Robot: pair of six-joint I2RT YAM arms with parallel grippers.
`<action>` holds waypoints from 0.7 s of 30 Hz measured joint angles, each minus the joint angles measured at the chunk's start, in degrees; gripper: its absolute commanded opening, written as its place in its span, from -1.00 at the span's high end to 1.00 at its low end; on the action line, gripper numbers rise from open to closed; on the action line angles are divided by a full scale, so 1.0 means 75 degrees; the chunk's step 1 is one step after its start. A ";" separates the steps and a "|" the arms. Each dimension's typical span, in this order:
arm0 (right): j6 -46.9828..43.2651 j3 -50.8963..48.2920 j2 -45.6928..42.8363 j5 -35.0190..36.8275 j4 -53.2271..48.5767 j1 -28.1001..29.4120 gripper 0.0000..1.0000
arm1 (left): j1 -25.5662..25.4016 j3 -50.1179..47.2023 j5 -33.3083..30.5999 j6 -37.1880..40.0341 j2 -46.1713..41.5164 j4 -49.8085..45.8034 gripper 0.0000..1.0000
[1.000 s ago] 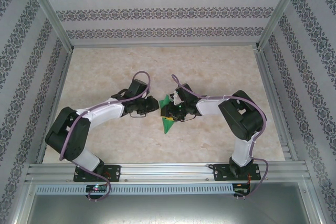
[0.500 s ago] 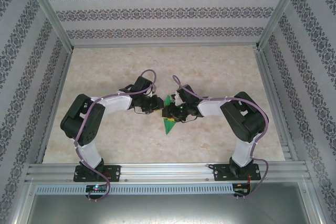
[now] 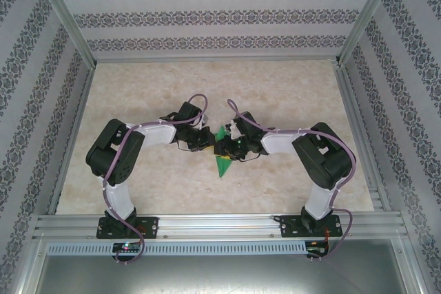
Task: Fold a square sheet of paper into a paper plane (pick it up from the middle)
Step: Fourth fold the wing at the center of the table.
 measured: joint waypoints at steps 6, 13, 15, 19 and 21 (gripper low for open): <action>0.0000 -0.0038 -0.0140 0.0041 -0.0035 -0.0006 0.35 | 0.0000 0.0000 0.0102 0.0032 0.0017 0.0020 0.92; -0.0058 -0.0181 -0.0402 0.0082 -0.0047 -0.0087 0.36 | 0.0000 0.0015 0.0254 0.0090 0.0035 0.0020 0.94; -0.0119 -0.0283 -0.0522 0.0105 -0.0055 -0.0192 0.37 | 0.0000 0.0052 0.0289 0.0131 0.0047 0.0015 0.94; -0.0201 -0.0420 -0.0697 0.0184 -0.0125 -0.0487 0.40 | 0.0000 0.0152 0.0350 0.0219 0.0050 0.0015 0.94; -0.0265 -0.0417 -0.0714 0.0227 -0.0192 -0.0627 0.41 | 0.0000 0.0198 0.0396 0.0233 0.0055 0.0012 0.94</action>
